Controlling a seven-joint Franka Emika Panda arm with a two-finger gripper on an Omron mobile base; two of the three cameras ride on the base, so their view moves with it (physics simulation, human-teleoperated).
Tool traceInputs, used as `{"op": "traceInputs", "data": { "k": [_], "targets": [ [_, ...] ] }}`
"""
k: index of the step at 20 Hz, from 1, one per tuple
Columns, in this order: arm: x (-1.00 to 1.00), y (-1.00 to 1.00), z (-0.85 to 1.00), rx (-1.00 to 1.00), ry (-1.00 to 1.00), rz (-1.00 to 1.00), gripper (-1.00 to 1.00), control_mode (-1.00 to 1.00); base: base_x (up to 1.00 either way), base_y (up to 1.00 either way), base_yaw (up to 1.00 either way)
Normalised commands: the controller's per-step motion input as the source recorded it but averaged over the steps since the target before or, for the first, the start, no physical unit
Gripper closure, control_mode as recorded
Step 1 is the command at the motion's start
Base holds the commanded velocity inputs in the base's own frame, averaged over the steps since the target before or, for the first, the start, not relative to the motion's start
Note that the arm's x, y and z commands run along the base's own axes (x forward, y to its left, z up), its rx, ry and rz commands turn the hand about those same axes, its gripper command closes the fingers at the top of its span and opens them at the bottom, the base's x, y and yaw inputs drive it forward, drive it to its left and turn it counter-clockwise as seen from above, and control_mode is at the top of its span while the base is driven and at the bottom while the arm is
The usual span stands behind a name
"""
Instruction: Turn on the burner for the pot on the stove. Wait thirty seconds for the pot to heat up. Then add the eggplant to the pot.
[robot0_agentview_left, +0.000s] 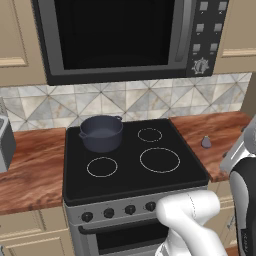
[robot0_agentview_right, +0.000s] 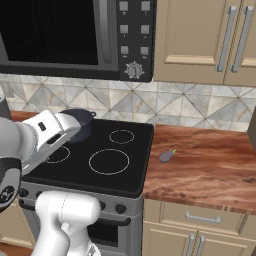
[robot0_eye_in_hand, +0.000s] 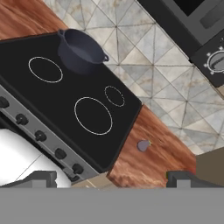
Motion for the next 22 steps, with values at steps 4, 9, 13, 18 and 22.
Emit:
{"op": "traceInputs", "data": {
  "k": [4, 9, 13, 18, 22],
  "targets": [
    [0.14, -0.37, 0.00, 0.09, 0.02, -0.11, -1.00, -1.00, 0.00, 0.00, 0.00],
    [0.18, -0.31, -0.02, 0.04, 0.06, -0.11, -1.00, -1.00, 0.00, 0.00, 0.00],
    [0.06, -0.23, -0.02, 0.03, 0.09, -0.14, -1.00, -1.00, 0.00, 0.00, 0.00],
    [0.02, -0.34, -0.06, 0.08, 0.04, -0.16, -1.00, -1.00, 0.00, 0.00, 0.00],
    [0.00, -0.14, -0.21, 0.18, 0.01, -0.15, -1.00, -1.00, 0.00, 0.00, 0.00]
  ]
}}
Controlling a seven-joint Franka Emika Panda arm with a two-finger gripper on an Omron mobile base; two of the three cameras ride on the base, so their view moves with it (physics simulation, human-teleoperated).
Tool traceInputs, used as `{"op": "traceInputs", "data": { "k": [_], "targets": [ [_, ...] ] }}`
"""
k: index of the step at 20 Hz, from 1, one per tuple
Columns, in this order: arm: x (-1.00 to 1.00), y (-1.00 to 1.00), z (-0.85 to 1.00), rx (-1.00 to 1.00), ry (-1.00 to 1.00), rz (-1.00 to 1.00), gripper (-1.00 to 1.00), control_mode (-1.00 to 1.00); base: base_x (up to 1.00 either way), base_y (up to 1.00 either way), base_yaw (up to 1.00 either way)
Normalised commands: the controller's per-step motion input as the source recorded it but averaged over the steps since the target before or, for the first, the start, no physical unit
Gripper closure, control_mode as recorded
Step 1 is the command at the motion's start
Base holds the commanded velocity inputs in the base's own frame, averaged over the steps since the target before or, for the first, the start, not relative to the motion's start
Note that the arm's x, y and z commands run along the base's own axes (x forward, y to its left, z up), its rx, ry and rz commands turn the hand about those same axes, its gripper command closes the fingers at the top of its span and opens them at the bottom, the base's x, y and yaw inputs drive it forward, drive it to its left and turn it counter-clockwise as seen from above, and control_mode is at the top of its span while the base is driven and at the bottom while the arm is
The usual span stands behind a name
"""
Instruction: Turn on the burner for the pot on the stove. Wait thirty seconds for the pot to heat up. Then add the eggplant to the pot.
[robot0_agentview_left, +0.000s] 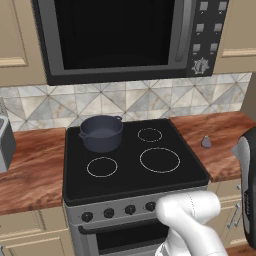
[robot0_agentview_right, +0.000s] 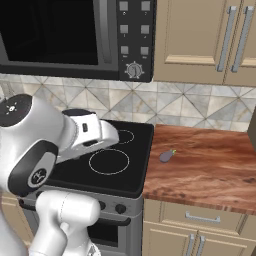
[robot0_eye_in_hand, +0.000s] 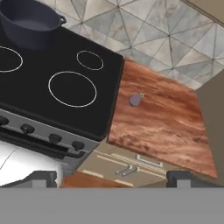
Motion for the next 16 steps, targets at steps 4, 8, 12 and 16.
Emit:
{"op": "traceInputs", "data": {
  "k": [4, 8, 12, 16],
  "targets": [
    [0.00, -0.07, -0.19, 0.17, 0.00, -0.14, -1.00, -1.00, 0.00, 0.00, 0.00],
    [0.00, -0.13, -0.07, 0.21, 0.00, -0.25, -1.00, -1.00, 0.00, 0.00, 0.00],
    [0.00, -0.03, 0.00, 0.21, 0.00, -0.24, -1.00, -1.00, 0.00, 0.00, 0.00],
    [-0.05, -0.14, 0.00, 0.20, -0.01, -0.23, -1.00, -1.00, 0.00, 0.00, 0.00]
  ]
}}
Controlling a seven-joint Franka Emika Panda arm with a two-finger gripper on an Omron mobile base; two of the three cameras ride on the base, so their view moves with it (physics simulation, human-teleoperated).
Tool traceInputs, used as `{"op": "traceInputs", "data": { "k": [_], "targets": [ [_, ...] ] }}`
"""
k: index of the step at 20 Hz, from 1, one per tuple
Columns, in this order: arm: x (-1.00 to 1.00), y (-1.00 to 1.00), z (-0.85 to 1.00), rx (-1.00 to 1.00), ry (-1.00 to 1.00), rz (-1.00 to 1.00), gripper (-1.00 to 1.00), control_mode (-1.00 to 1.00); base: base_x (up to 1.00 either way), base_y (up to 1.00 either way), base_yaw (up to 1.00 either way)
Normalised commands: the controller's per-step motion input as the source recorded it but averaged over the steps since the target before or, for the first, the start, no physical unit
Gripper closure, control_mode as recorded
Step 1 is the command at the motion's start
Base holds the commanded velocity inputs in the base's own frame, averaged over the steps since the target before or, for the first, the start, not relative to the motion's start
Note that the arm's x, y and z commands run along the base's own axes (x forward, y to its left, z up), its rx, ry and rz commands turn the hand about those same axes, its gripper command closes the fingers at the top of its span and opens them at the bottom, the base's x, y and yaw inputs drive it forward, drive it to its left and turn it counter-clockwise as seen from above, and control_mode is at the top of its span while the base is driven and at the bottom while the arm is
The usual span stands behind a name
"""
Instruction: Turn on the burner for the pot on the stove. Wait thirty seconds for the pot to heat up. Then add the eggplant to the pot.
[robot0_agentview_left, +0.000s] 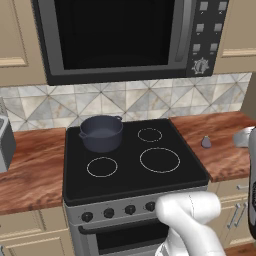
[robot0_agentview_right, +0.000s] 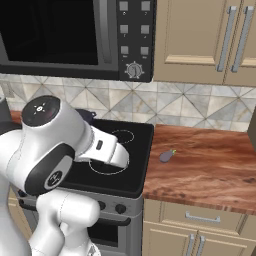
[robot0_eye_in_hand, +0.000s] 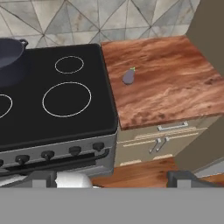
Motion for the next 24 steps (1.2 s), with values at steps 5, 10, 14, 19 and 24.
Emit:
{"op": "traceInputs", "data": {
  "k": [5, 10, 14, 19, 24],
  "targets": [
    [0.00, 0.00, 0.00, 0.05, 0.00, -0.07, -1.00, -1.00, 0.00, 0.00, 0.00],
    [0.00, 0.00, -0.01, 0.00, -0.01, 0.00, -1.00, -1.00, 0.00, 0.00, 0.00],
    [0.03, 0.00, -0.15, -0.04, -0.08, 0.00, -1.00, -1.00, 0.00, 0.00, 0.00],
    [0.05, 0.00, -0.23, -0.01, -0.08, 0.00, -1.00, -1.00, 0.00, 0.00, 0.00],
    [0.07, 0.00, -0.12, -0.04, -0.05, 0.00, -1.00, -1.00, 0.00, 0.00, 0.00]
  ]
}}
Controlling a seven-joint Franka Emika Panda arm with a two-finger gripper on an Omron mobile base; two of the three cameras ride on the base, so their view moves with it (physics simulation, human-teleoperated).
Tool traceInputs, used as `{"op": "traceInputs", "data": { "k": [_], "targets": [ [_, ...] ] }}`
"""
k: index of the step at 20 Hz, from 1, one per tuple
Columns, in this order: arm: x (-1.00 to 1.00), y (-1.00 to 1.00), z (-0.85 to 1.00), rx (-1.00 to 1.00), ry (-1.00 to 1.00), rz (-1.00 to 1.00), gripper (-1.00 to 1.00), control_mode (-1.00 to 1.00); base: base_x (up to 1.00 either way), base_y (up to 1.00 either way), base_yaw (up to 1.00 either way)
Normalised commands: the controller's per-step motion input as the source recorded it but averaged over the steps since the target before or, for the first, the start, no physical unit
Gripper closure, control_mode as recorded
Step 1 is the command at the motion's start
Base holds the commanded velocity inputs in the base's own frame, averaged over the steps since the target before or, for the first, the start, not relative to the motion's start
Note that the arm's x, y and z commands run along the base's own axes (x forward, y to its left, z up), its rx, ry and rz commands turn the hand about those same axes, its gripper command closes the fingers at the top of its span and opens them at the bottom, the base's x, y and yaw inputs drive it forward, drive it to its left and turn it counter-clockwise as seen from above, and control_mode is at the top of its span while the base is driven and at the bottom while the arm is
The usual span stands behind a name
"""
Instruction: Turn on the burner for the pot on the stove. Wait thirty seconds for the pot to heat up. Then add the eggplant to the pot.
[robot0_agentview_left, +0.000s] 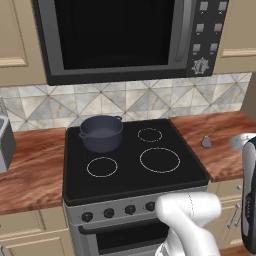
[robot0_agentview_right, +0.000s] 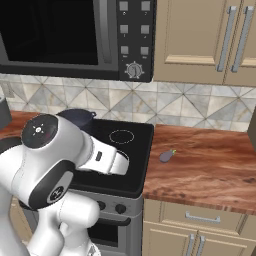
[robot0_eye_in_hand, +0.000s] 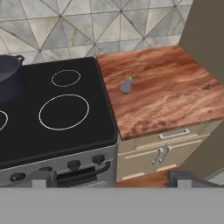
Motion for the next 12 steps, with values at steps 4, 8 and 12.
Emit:
{"op": "traceInputs", "data": {
  "k": [4, 8, 12],
  "targets": [
    [0.18, 0.00, -0.14, -0.04, -0.05, 0.00, -1.00, -1.00, 0.00, 0.00, 0.00],
    [0.21, 0.00, -0.08, -0.01, -0.02, 0.00, -1.00, -1.00, 0.00, 0.00, 0.00],
    [0.25, -0.01, -0.01, 0.00, 0.00, 0.00, -1.00, -1.00, 0.00, 0.00, 0.00]
  ]
}}
